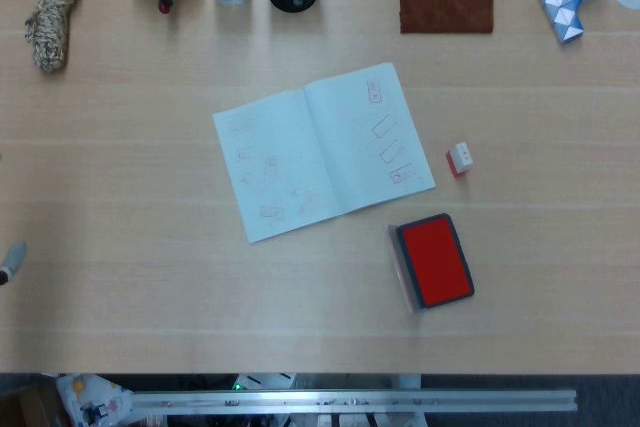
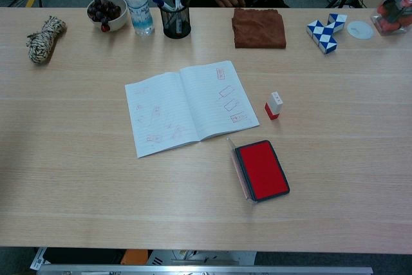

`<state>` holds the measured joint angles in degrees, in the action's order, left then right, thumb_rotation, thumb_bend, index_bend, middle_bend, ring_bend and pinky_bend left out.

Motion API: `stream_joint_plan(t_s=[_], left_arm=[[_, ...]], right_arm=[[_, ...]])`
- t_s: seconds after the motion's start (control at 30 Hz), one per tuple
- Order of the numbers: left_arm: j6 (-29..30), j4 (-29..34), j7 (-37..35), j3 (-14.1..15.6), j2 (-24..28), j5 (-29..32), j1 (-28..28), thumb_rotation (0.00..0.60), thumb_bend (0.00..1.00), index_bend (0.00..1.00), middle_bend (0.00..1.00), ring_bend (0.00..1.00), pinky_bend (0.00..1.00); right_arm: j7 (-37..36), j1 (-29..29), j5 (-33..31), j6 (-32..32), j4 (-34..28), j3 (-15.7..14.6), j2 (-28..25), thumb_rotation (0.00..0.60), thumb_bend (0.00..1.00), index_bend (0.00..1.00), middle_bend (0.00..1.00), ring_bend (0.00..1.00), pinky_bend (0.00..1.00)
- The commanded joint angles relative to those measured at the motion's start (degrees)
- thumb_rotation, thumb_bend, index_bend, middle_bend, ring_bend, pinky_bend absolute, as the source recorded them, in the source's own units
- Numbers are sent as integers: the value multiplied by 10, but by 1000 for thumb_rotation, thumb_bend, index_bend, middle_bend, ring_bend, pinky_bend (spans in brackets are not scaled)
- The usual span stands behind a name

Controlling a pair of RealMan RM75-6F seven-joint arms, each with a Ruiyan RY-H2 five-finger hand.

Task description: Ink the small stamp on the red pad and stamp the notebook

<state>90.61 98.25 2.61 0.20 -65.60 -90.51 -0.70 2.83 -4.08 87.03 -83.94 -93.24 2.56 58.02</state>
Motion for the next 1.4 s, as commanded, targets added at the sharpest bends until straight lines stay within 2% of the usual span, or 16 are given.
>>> stream_joint_plan(t_s=[0.03,0.43,0.73,1.03,1.4], left_arm=[[1,0,-1,0,0,1,0,600,198,110,67,146,172],[2,-3,-9,0,3,4,-2,600,198,110,67,146,172],[2,3,-9,2,8,-1,-3,600,198,110,67,146,172],[8,7,-12,5,13,-2,-7,600,198,111,67,147,172],[8,9,-16,5,18,-2,-8,600,198,113,67,146,172]], right_arm=[[1,-3,1,3,-2,1,0,600,307,501,364,228,215],[28,-44,16,47,-20,10,-4,600,307,501,364,228,215],[81,-124,60,135,-34,15,12,600,278,501,355,227,215],[160,-205,77,225,1,20,85,600,104,501,294,149,215],[267,-267,65,284,96,24,201,600,116,457,273,128,215]])
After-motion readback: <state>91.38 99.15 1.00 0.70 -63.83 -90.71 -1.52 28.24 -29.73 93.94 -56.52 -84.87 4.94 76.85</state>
